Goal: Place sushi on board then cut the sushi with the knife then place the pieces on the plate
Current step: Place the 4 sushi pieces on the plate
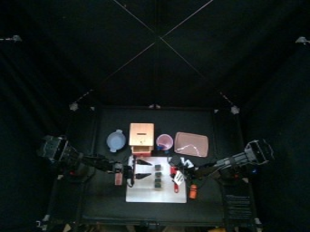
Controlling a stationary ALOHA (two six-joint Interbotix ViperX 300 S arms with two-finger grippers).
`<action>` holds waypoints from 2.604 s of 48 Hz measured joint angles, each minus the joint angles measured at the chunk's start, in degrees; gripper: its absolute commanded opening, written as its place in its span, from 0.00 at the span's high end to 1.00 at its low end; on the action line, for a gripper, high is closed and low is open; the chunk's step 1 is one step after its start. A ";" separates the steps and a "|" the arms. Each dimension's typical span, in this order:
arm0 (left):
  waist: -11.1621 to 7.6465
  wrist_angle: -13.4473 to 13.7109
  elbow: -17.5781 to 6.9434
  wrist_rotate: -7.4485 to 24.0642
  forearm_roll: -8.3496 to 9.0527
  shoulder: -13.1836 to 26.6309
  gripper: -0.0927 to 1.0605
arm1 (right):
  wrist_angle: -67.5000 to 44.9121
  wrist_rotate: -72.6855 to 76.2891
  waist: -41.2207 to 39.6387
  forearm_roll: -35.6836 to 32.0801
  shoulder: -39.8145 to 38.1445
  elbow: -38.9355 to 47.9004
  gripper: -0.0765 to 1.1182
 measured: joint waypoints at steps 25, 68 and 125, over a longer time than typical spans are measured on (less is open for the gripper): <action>0.09 -0.26 7.47 0.00 -12.74 -5.80 0.16 | 1.32 -50.63 -8.79 22.24 20.48 -16.61 0.23; -0.18 -0.26 8.79 0.09 -14.24 -5.71 0.16 | 7.82 -28.56 -13.18 24.08 -4.48 4.57 0.48; -0.18 -0.26 10.11 0.00 -6.50 -6.33 0.17 | 8.17 -6.06 -0.53 13.01 4.48 -2.90 0.21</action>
